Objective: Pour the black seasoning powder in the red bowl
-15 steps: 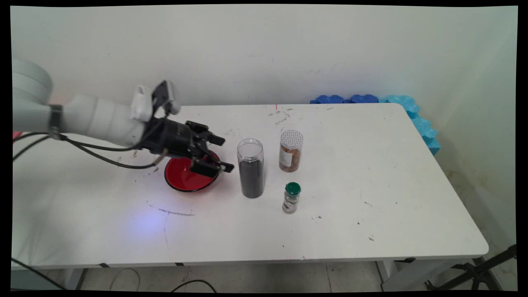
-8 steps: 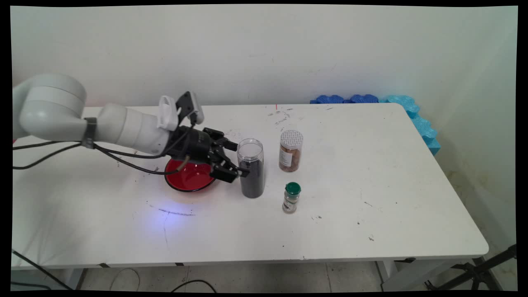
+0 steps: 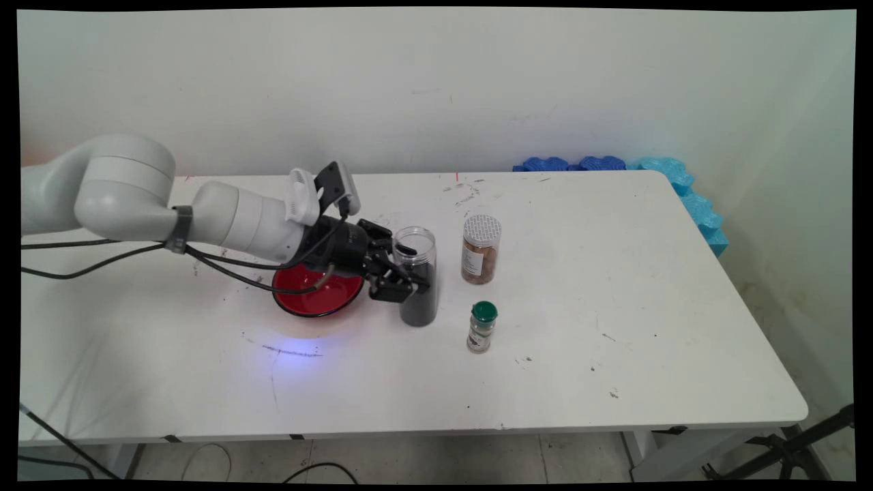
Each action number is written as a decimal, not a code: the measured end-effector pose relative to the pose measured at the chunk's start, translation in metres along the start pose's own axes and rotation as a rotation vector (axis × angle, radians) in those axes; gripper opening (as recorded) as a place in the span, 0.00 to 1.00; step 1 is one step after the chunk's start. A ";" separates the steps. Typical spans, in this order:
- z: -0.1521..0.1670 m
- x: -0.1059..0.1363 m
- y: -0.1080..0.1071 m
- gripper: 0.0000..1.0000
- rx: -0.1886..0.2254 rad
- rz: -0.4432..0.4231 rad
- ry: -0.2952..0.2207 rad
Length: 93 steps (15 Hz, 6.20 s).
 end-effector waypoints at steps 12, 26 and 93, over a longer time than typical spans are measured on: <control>-0.038 0.014 0.003 0.00 -0.027 0.019 -0.021; -0.177 0.059 0.021 0.00 -0.077 -0.060 -0.093; -0.144 -0.008 -0.080 0.00 -0.088 -1.903 -0.436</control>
